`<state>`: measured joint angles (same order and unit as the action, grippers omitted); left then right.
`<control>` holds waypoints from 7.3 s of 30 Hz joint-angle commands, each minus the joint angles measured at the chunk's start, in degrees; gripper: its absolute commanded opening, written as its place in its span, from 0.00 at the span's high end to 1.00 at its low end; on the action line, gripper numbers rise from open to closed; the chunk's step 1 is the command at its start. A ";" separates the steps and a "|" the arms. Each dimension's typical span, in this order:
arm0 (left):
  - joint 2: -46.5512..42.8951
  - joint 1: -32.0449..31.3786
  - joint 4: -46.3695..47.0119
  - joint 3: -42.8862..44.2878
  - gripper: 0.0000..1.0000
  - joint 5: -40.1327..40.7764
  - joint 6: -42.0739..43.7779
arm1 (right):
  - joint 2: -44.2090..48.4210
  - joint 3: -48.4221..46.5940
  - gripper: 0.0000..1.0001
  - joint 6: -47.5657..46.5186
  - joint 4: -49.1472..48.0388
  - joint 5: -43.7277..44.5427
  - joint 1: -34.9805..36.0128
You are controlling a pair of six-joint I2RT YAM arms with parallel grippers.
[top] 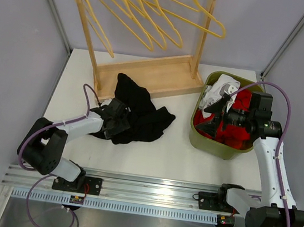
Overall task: Remove the t-shirt from the hanger
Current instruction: Place the tshirt into the basket
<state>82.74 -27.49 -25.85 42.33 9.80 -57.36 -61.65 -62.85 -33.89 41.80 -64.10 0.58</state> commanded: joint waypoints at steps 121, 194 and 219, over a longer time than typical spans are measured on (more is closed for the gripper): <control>-63.14 -10.66 -0.61 -4.36 0.01 1.62 50.07 | -21.22 -61.09 1.00 26.24 -5.41 14.72 -22.20; -61.73 -10.66 -1.14 -4.18 0.01 1.71 50.51 | -35.92 -37.87 0.01 -14.11 14.35 51.62 -6.73; -65.07 -10.57 -3.68 -3.74 0.01 15.24 47.96 | 1.25 -7.73 0.01 39.78 -16.31 52.83 -6.82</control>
<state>18.55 -38.02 -30.57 37.82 21.12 -8.69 -63.46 -72.23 0.56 32.71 -14.52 -6.13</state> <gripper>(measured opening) 0.987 0.993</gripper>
